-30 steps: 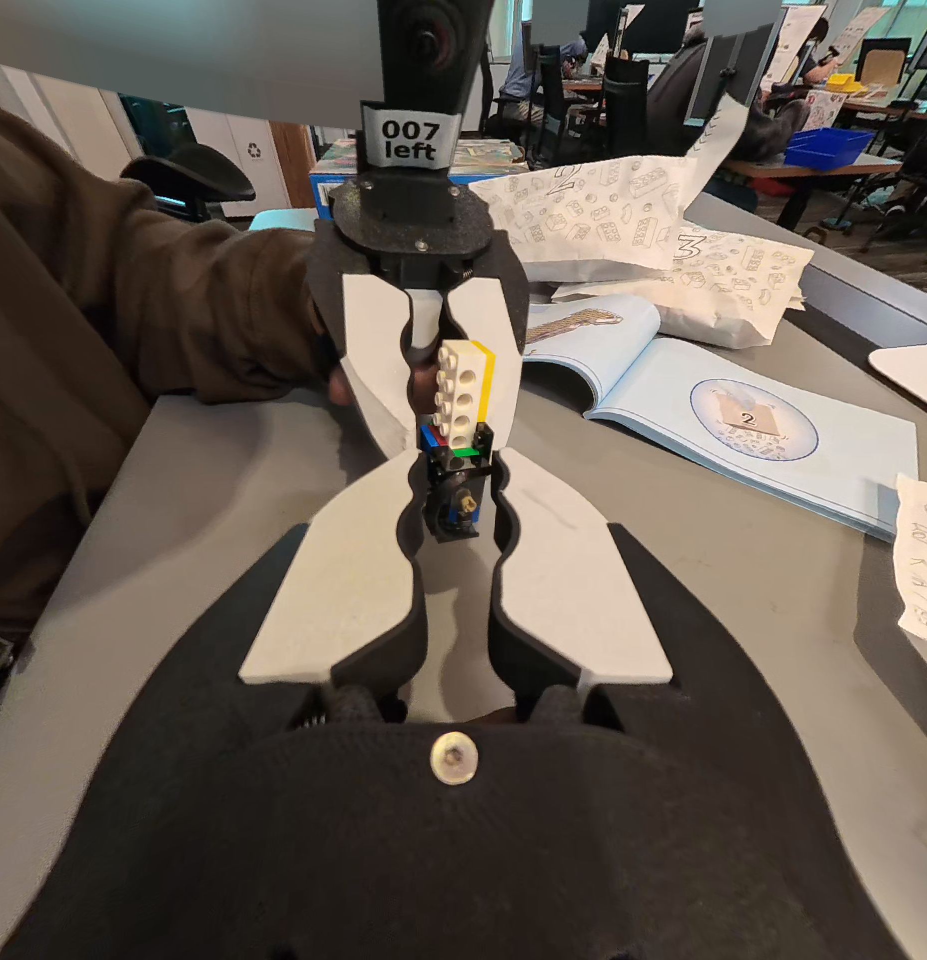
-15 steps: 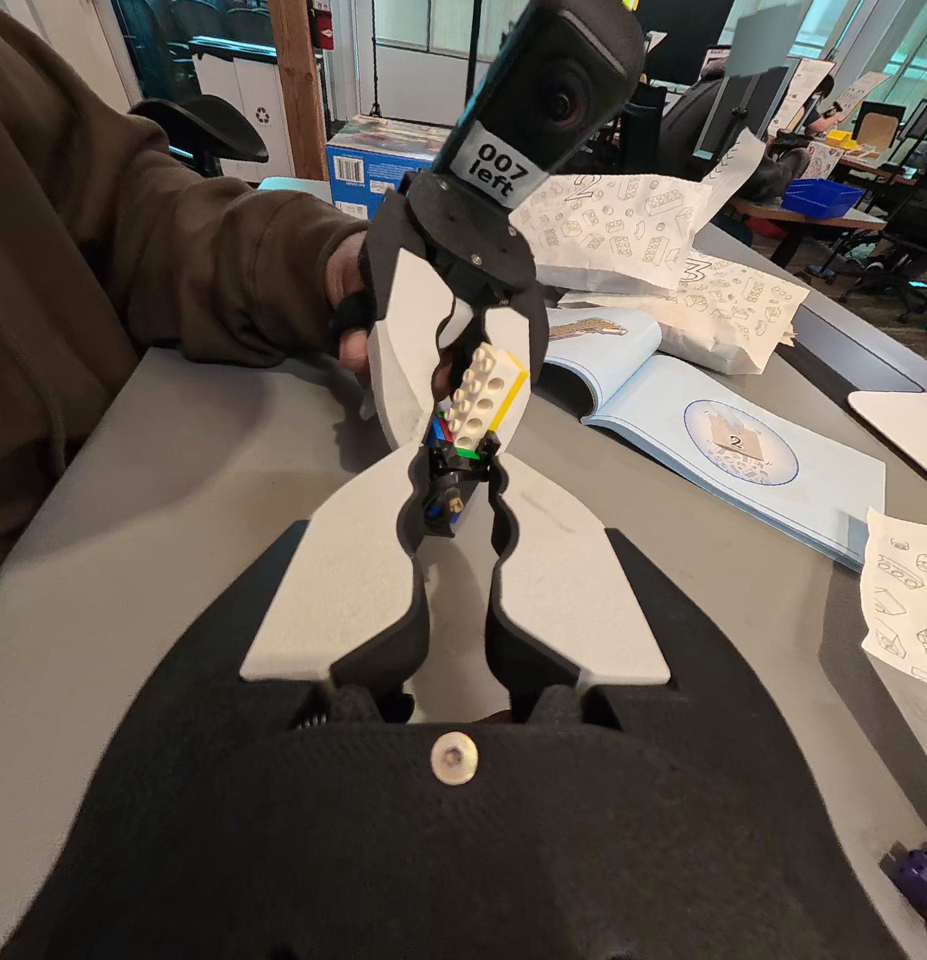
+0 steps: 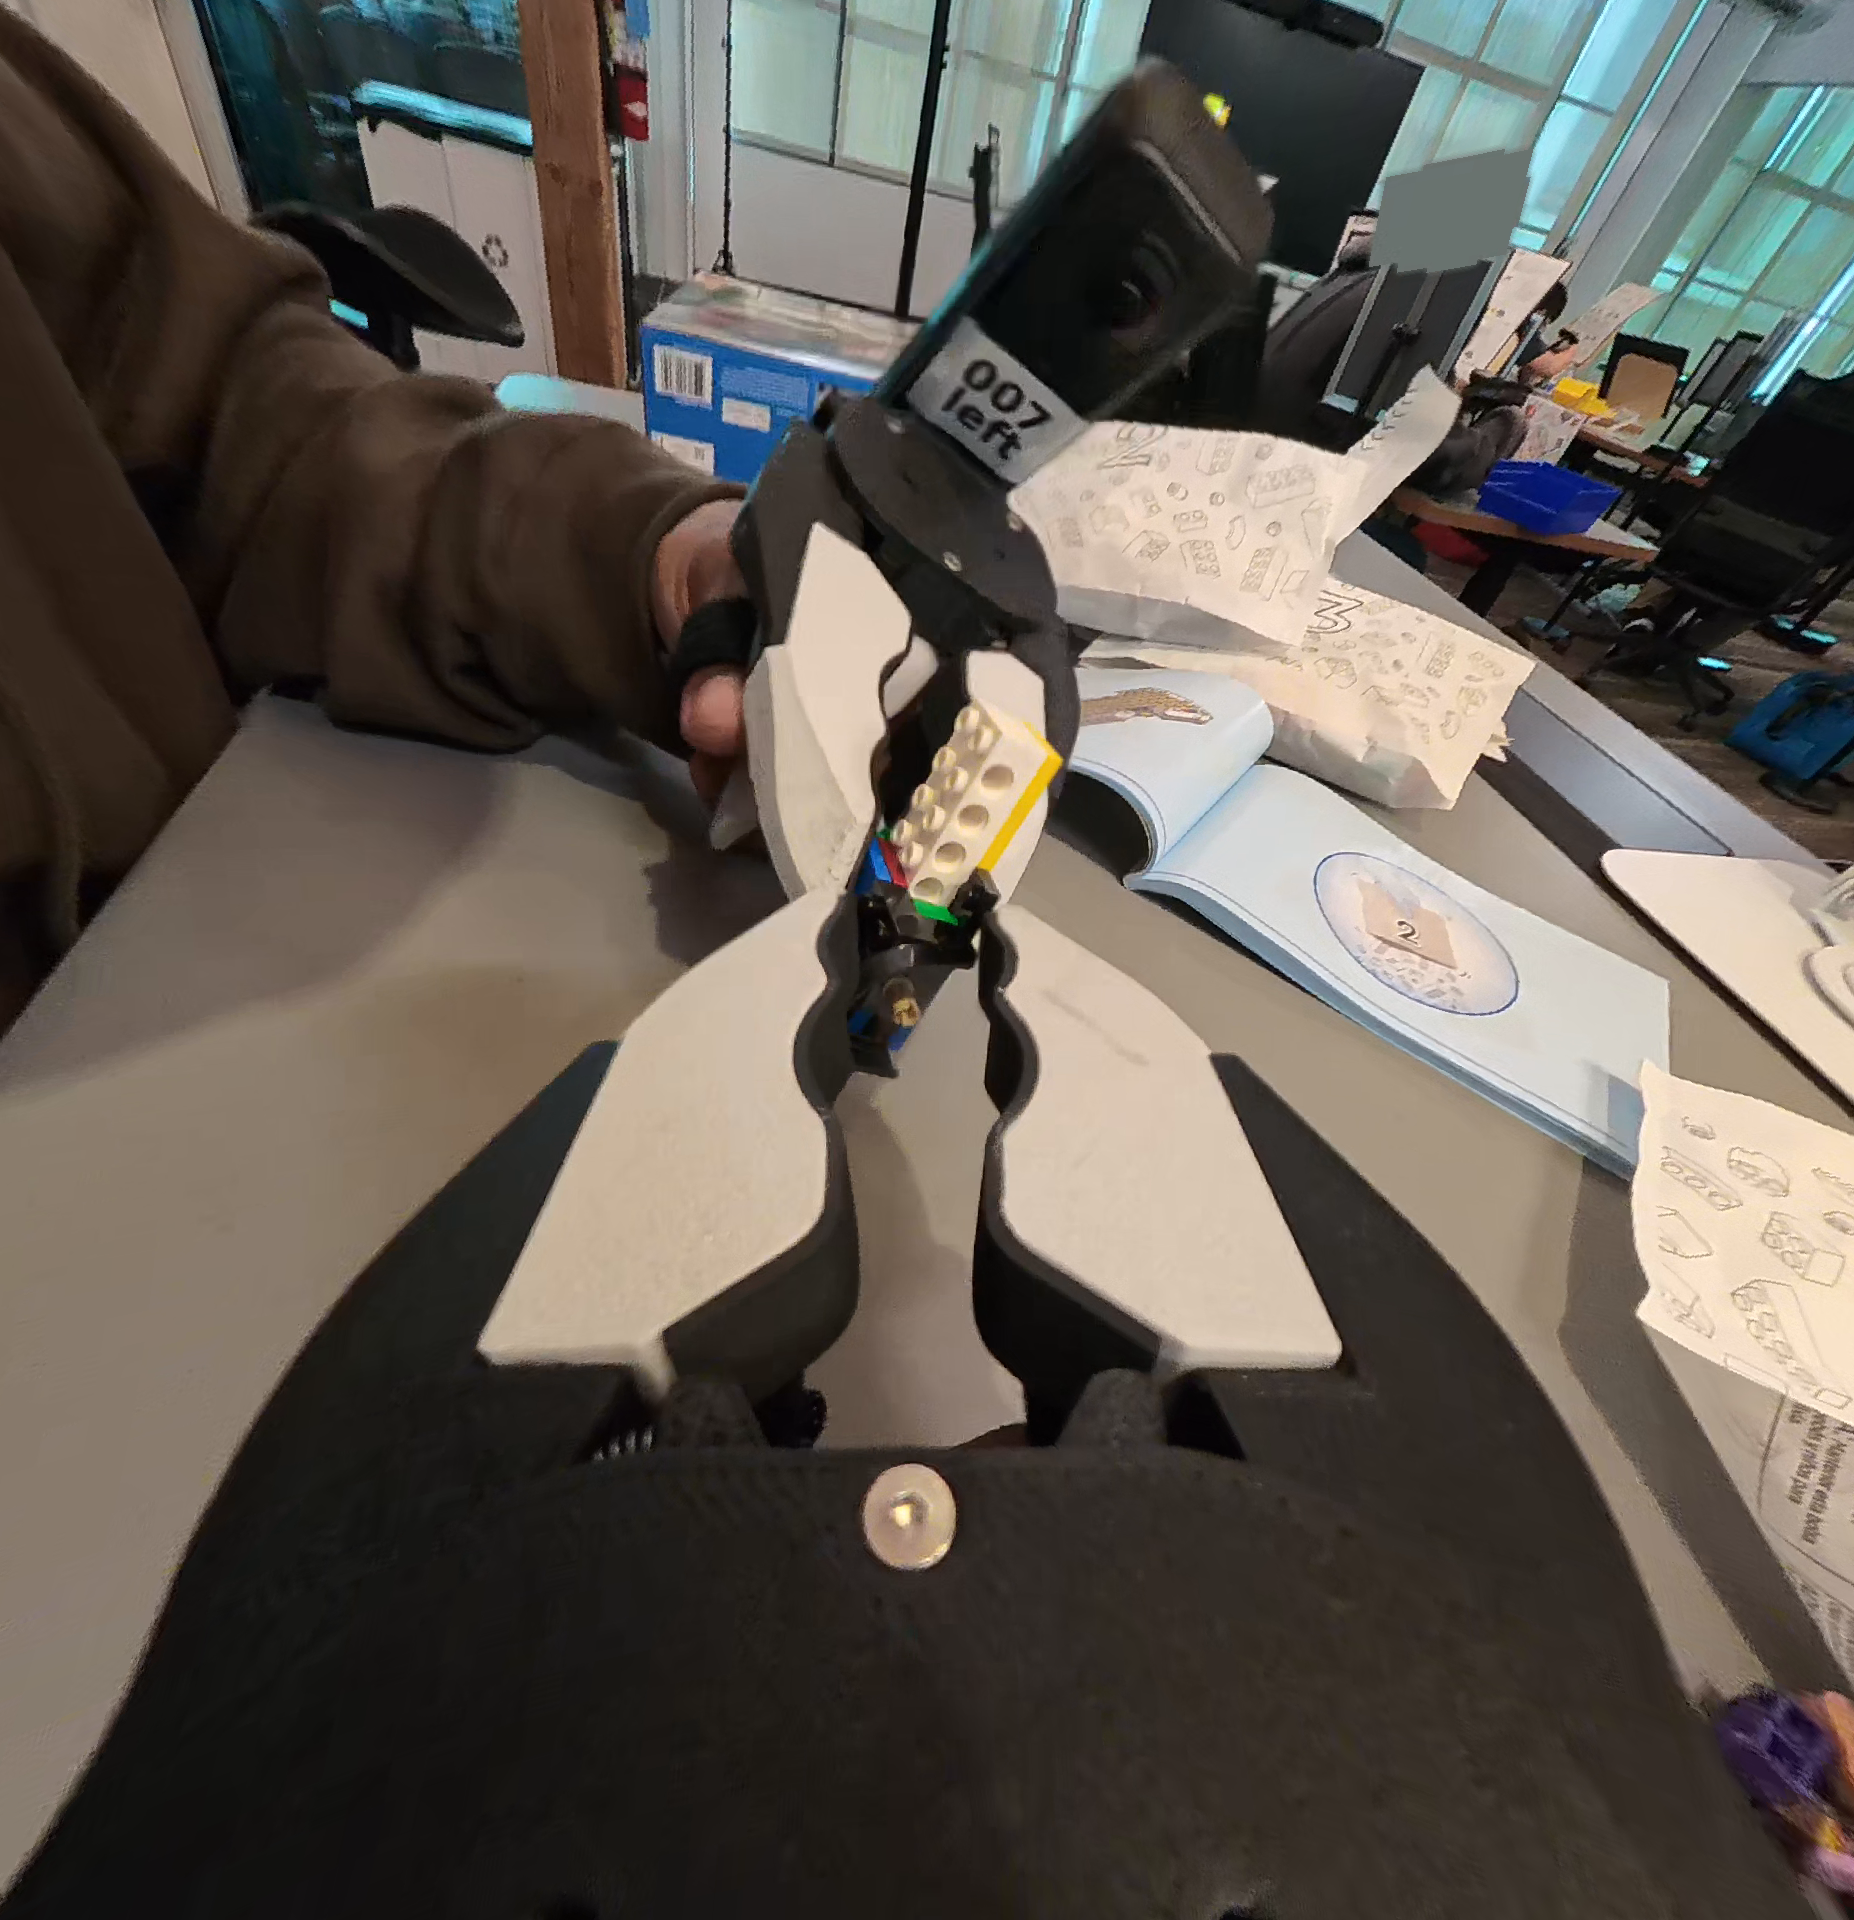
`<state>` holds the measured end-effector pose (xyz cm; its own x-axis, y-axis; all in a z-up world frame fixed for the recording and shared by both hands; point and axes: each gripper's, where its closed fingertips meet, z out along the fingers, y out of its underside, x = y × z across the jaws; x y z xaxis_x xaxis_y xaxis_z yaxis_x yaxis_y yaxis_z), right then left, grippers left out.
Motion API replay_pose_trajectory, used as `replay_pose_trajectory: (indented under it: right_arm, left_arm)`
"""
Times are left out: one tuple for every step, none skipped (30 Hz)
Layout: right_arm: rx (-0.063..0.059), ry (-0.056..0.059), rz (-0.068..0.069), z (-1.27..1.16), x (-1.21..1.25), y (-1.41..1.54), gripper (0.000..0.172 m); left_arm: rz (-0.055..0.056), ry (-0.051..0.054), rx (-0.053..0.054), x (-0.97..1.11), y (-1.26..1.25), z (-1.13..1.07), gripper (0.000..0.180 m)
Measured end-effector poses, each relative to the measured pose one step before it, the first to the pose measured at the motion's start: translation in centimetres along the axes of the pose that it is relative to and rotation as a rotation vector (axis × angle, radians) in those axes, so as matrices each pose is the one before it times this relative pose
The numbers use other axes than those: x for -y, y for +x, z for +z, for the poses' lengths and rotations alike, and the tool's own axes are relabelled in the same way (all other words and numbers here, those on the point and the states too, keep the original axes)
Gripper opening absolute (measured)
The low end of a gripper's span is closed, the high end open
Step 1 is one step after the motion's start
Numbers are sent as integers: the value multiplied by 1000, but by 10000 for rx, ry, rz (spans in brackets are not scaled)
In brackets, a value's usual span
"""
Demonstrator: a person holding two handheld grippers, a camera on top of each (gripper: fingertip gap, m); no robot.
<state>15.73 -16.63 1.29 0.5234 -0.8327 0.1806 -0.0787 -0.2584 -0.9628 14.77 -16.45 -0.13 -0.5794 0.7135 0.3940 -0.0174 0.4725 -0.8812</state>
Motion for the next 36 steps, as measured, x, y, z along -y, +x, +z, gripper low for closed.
replay_pose_trajectory:
  right_arm:
    - [25, 76, 349, 54, 91, 65, 22]
    - [71, 5, 315, 38, 5, 48, 23]
    - [63, -13, 234, 1, -7, 56, 24]
    - [71, -38, 174, -31, -40, 33, 25]
    - [76, -62, 145, -31, -103, 27, 25]
    - [50, -59, 131, -32, -94, 35, 25]
    - [40, -49, 112, -38, -101, 14, 25]
    - [31, -73, 98, -29, -113, 8, 24]
    - [-1, -76, 60, -26, -93, 24, 24]
    - [15, -51, 26, -36, -67, -3, 25]
    - [25, -51, 4, -18, -61, -46, 25]
    - [-17, -60, -13, 2, -77, -1, 25]
    - [-34, -67, -15, 18, -80, 26, 24]
    - [-29, -59, -13, 17, -50, 40, 24]
    - [-6, -48, -8, 1, -31, 5, 24]
    - [-20, -39, -3, -19, -17, 40, 24]
    - [-5, -41, 1, -18, 1, 23, 24]
    - [7, -49, 2, -19, -29, 6, 25]
    - [14, -59, -3, -16, -38, -16, 25]
    - [29, -72, -8, -12, -82, -41, 26]
    - [49, -76, -22, -7, -104, -79, 25]
    - [62, -82, -47, -17, -113, -106, 25]
    - [33, -90, -77, -11, -128, -77, 25]
    - [0, -52, -81, -19, -69, -39, 25]
    - [-36, 4, -63, -32, 29, 4, 24]
    - [-22, 36, -58, -22, 66, -14, 23]
    - [-28, 26, -62, 14, 49, -27, 23]
    - [-44, 5, -93, 36, 5, -13, 23]
    - [-71, -24, -106, 68, -54, -2, 24]
    - [-70, -24, -89, 59, -35, 8, 24]
    - [-46, -14, -69, 43, -30, -20, 24]
    - [-48, -5, -74, 3, -3, 12, 24]
    - [-58, 24, -69, -22, 40, 31, 24]
    - [-41, 50, -65, -41, 81, 25, 24]
    - [-25, 65, -75, -49, 118, -7, 24]
    - [-42, 52, -68, -53, 114, 19, 24]
  left_arm:
    - [350, -103, 201, 21, -48, -75, 21]
    - [322, -30, 170, 18, -64, -14, 20]
    - [213, 5, 100, 22, -27, 19, 20]
    - [162, -17, 89, 1, -42, 41, 20]
    - [194, -20, 133, -11, -99, 57, 20]
    - [230, -20, 148, 9, -80, 53, 20]
    - [239, -23, 161, -4, -85, 45, 20]
    - [208, -74, 138, -52, -52, 60, 20]
    - [179, -37, 130, -11, -69, 47, 20]
    - [104, -42, 36, -31, 26, 51, 20]
    - [49, -32, 12, -40, 15, 40, 20]
    - [46, -26, 56, -57, -69, 22, 20]
    - [68, -19, 75, -56, -81, 16, 20]
    - [64, -24, 45, -29, -36, 15, 20]
    - [61, -10, 43, -4, -22, 15, 20]
    - [59, -2, 61, 23, -48, 6, 20]
    - [74, -17, 30, -6, 15, 8, 20]
    - [81, -22, 46, 3, -10, 13, 20]
    - [81, -53, 33, -48, 12, 18, 20]
    - [83, -58, 31, -55, 17, 38, 21]
    - [88, -62, 24, -84, 23, 28, 21]
    - [34, -2, 43, 7, -31, 4, 21]
    - [-32, 40, 10, 54, -49, -58, 21]
    - [-40, 30, -12, 43, -44, -66, 21]
    - [-18, 9, -49, 10, 43, -32, 21]
    - [2, 16, -5, 32, 35, -8, 21]
    - [23, -24, 0, -12, 32, 15, 21]
    - [11, -52, 0, -55, 11, 26, 21]
    - [-5, -50, 9, -91, -13, 35, 21]
    - [-14, -28, -8, -70, 0, 54, 21]
    - [-30, -23, -29, -64, 26, 27, 21]
    - [-56, 13, -8, 10, -27, 2, 21]
    - [-70, 38, -18, 53, -10, -8, 21]
    - [-67, 60, -45, 84, 32, -15, 21]
    - [-84, 69, -53, 98, 41, -11, 21]
    - [-121, 64, -23, 69, -18, -6, 21]
